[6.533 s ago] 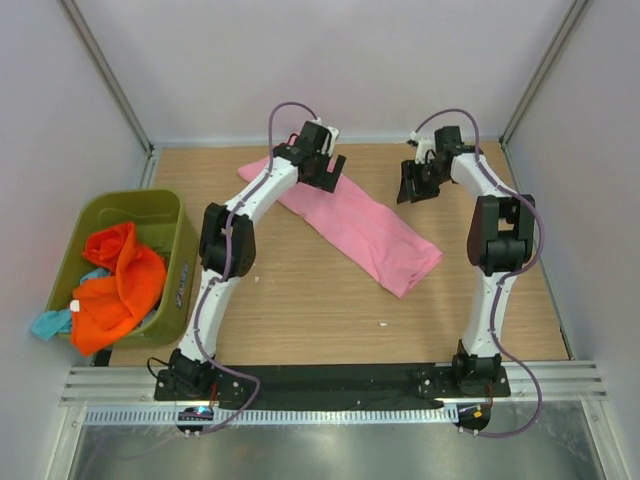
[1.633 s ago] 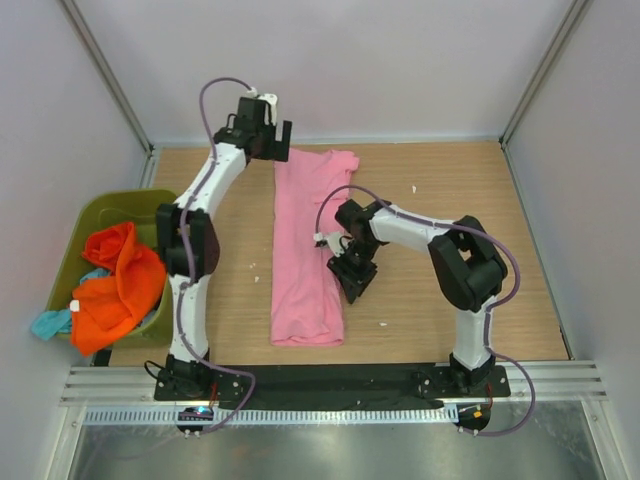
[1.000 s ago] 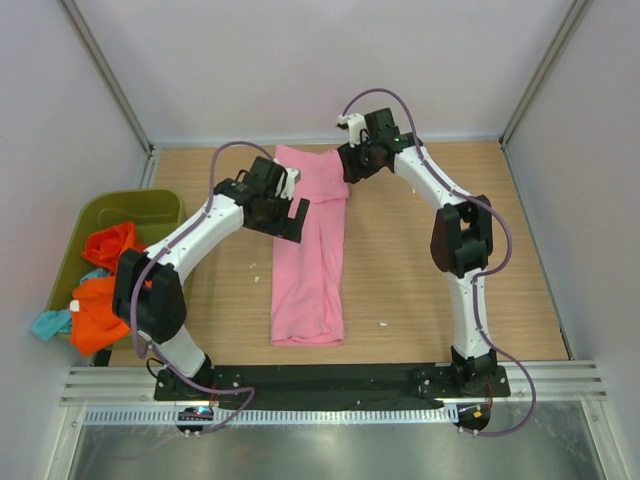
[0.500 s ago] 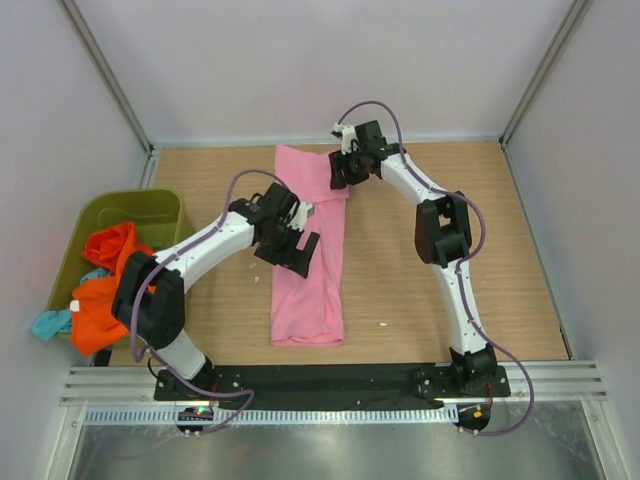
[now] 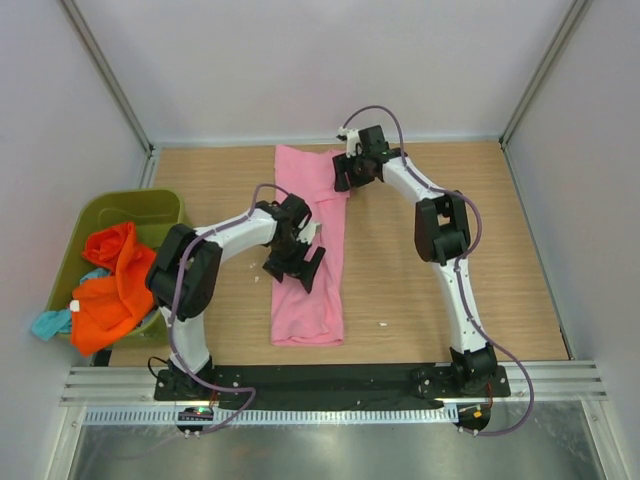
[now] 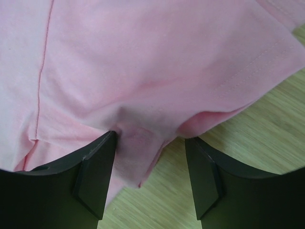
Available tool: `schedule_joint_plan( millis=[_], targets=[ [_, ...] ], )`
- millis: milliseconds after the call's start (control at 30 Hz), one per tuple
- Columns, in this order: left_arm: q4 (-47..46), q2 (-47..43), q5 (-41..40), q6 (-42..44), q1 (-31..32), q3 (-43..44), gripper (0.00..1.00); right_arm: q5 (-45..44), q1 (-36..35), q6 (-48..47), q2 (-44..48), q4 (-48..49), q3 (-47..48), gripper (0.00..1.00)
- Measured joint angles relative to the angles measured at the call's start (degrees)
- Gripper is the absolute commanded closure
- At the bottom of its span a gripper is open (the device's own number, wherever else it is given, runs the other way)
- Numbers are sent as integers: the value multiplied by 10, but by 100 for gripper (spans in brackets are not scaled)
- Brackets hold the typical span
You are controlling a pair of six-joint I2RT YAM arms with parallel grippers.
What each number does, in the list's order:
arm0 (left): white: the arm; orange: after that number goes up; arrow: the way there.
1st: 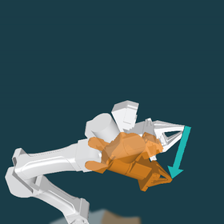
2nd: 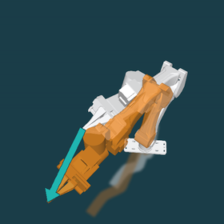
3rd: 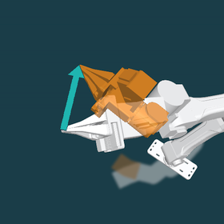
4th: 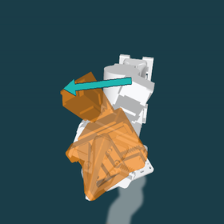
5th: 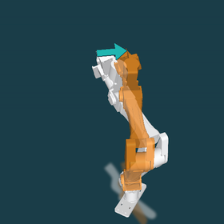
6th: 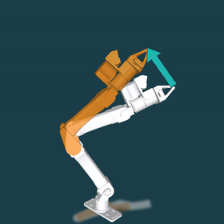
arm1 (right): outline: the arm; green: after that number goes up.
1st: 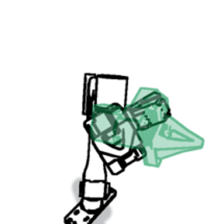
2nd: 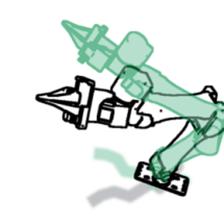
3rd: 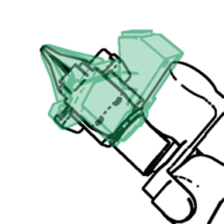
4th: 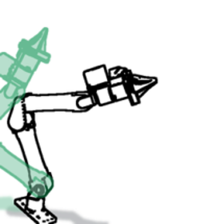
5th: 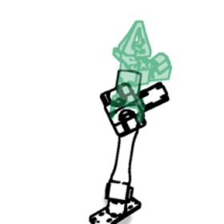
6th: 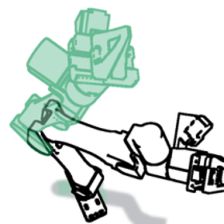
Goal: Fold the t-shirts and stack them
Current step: Fold the tshirt
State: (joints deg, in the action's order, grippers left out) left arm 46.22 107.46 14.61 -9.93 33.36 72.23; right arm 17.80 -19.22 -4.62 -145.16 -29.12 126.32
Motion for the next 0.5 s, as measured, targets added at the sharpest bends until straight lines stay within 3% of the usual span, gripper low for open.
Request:
schedule_joint_plan(
  millis=[500],
  targets=[
    [28, 50, 6, -17, 23, 67, 10, -33, 21, -30, 0, 12, -3, 35]
  ],
)
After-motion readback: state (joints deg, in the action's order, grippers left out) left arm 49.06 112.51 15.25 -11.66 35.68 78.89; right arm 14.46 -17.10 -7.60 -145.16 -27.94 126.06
